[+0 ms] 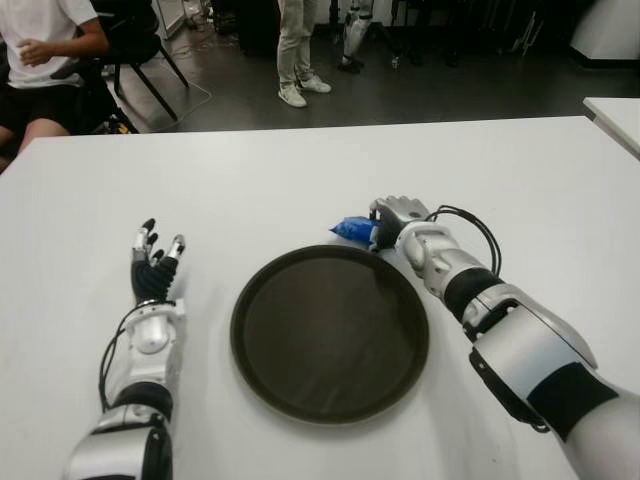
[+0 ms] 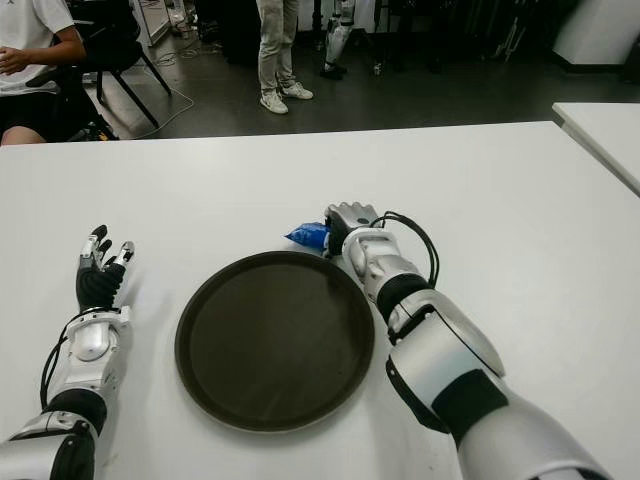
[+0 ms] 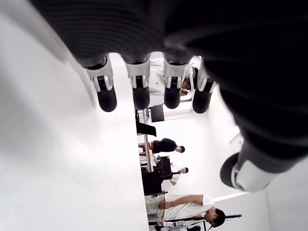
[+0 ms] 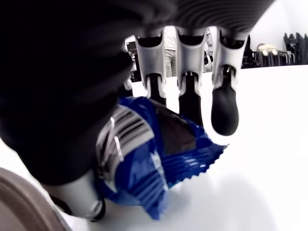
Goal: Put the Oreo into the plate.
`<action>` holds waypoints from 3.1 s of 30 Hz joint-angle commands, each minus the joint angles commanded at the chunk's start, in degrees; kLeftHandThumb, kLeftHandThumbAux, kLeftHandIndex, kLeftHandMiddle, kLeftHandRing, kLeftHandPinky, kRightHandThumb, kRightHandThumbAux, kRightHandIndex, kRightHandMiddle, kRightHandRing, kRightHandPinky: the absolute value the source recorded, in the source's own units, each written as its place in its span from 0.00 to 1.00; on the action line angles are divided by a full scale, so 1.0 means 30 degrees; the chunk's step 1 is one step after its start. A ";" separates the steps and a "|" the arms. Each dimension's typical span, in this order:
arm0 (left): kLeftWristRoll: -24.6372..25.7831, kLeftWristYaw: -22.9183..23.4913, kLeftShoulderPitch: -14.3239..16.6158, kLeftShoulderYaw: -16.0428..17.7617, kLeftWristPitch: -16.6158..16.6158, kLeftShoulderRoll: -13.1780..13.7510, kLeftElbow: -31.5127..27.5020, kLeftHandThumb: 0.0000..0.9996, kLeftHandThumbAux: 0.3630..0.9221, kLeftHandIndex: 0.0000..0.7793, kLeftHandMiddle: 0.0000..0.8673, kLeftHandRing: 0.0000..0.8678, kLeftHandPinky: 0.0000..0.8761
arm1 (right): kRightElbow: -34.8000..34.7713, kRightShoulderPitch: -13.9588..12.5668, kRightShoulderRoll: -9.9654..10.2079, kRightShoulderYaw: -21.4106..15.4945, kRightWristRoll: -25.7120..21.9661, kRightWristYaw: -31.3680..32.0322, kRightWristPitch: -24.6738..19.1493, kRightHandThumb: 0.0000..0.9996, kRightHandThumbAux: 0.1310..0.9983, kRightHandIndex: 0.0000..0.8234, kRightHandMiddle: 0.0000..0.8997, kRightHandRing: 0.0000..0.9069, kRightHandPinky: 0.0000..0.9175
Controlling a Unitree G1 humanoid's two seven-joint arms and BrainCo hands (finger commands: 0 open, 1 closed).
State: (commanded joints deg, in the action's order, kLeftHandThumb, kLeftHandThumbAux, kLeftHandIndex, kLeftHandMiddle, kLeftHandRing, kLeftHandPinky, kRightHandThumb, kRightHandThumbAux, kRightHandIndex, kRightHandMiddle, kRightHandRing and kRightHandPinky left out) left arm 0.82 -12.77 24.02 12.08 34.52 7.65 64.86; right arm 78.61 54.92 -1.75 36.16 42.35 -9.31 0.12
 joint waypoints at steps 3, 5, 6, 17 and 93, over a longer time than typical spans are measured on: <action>0.0009 0.0037 -0.0006 0.0012 -0.0008 0.0022 0.0031 0.36 0.44 0.01 0.02 0.00 0.00 | 0.0055 -0.0004 0.0058 0.0209 0.0167 0.0075 -0.0053 0.24 0.84 0.65 0.76 0.76 0.75; 0.0002 -0.0007 0.0002 0.0007 -0.0006 -0.0007 0.0016 0.36 0.44 0.01 0.02 0.00 0.00 | 0.0082 -0.0004 0.0051 0.0300 0.0268 0.0134 -0.0068 0.24 0.84 0.67 0.77 0.78 0.77; -0.0001 -0.0031 0.0003 0.0005 -0.0004 -0.0019 0.0004 0.36 0.44 0.01 0.02 0.00 0.00 | 0.0091 -0.0001 0.0045 0.0331 0.0322 0.0165 -0.0074 0.24 0.84 0.68 0.78 0.78 0.77; -0.0074 -0.0301 0.0021 0.0011 0.0094 0.0002 0.0175 0.36 0.44 0.01 0.02 0.00 0.00 | 0.0215 -0.0102 0.0046 0.0869 0.0597 0.0341 -0.0155 0.20 0.85 0.64 0.75 0.74 0.73; -0.0158 -0.0356 0.0020 -0.0020 0.0110 -0.0027 0.0109 0.35 0.43 0.01 0.02 0.00 0.00 | -0.0077 -0.0210 0.0309 -0.2326 -0.1214 -0.1531 -0.0840 0.71 0.68 0.52 0.70 0.70 0.69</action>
State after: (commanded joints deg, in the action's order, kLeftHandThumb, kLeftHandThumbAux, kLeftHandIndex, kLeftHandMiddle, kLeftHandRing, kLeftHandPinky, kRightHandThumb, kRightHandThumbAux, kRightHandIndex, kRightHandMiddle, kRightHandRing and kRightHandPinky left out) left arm 0.35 -13.84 24.08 12.02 34.85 7.57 65.19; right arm 78.38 54.29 -0.82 29.18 38.71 -13.90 -2.40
